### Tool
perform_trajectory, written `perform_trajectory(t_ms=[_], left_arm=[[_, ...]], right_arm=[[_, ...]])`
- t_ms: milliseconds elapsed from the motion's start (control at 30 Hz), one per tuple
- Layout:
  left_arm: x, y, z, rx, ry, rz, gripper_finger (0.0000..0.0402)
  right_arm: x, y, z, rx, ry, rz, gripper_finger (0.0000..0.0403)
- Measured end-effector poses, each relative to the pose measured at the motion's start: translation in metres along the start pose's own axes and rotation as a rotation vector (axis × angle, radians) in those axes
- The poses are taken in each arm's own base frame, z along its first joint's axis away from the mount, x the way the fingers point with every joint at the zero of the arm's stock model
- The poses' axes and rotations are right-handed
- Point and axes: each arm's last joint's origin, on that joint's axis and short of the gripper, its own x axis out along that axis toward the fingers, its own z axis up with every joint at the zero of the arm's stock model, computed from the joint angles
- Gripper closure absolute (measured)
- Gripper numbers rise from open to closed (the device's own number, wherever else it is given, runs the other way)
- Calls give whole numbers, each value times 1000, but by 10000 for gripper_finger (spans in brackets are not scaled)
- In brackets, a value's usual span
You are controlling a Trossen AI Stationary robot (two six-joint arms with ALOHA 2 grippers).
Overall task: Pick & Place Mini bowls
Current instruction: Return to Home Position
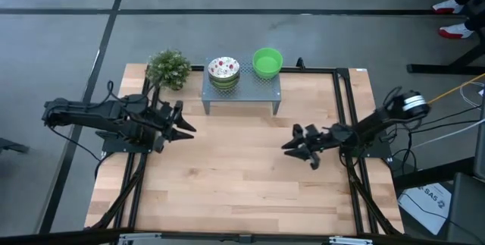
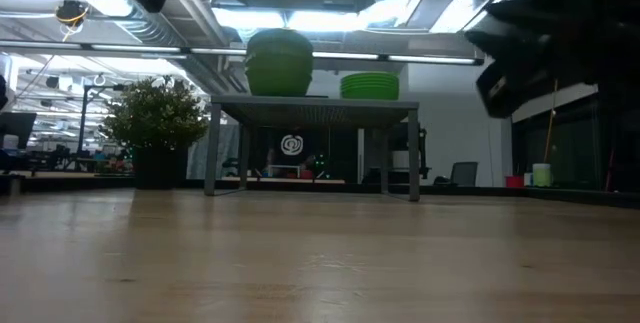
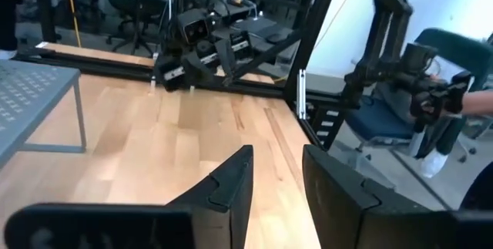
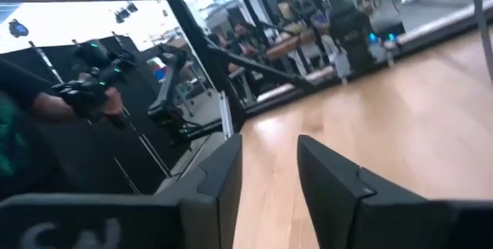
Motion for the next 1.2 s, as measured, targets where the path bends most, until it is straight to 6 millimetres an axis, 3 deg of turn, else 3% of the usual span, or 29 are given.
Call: perform_trajectory(t_ms=[100, 533, 867, 1200], left_arm=[[3, 2, -6, -17, -10, -3, 291], [7, 7, -24, -58, -58, -16, 291], [2, 14, -64, -29, -295, -95, 294], [-9, 23, -91, -41, -360, 42, 293]], right_arm=[[-15, 2, 5, -40, -41, 18, 276], [-30, 0, 17, -121, 60, 14, 276], [-46, 0, 34, -141, 22, 53, 276], [-60, -3, 42, -158, 9, 41, 276]])
